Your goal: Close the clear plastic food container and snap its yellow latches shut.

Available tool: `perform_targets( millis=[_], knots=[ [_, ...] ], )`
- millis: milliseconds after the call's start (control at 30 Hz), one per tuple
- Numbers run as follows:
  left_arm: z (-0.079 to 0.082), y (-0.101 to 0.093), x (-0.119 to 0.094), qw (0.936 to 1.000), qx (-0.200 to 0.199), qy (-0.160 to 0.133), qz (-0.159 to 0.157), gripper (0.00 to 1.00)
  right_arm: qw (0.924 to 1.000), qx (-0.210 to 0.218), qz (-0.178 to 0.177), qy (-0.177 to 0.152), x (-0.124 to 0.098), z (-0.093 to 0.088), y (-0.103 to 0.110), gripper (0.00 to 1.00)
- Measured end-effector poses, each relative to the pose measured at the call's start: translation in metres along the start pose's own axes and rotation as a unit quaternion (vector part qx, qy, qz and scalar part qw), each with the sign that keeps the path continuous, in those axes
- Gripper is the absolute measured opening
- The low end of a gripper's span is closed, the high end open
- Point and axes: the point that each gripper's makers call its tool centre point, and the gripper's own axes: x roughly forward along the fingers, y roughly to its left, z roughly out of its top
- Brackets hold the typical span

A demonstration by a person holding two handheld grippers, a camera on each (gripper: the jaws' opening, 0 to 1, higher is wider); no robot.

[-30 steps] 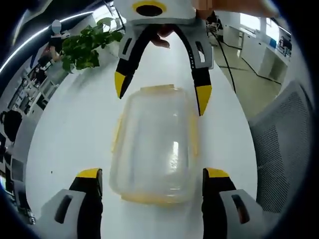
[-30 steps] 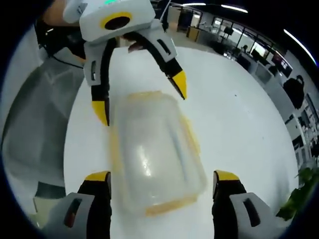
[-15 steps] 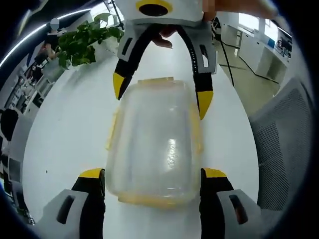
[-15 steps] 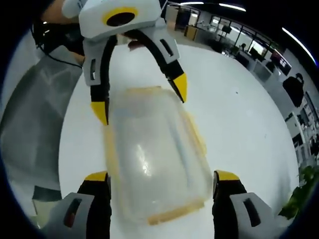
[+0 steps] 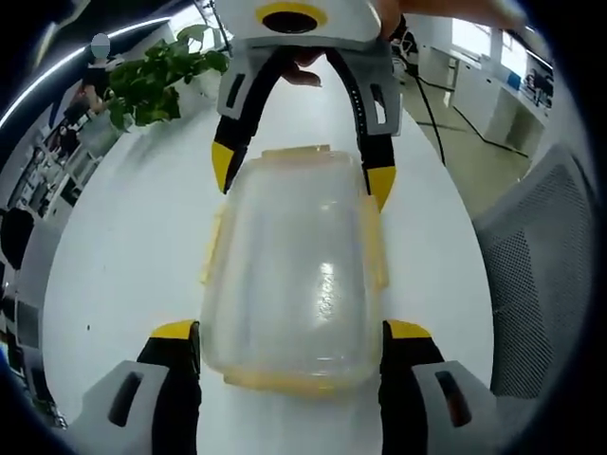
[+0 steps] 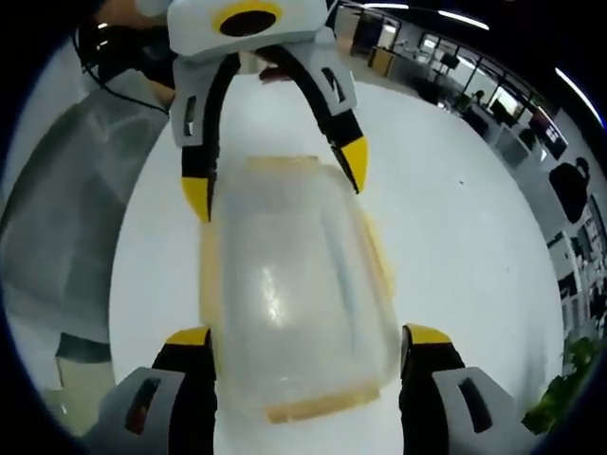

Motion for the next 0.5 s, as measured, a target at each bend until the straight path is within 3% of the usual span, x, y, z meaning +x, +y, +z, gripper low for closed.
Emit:
perform_targets(
  millis=[500],
  knots=[
    [0.0002, -0.0012, -0.0009, 0.9999, -0.013, -0.007, 0.008, 0.77, 0.9995, -0.021, 0.005, 0.021, 0.005, -0.0042, 0.0009, 0.81]
  ],
)
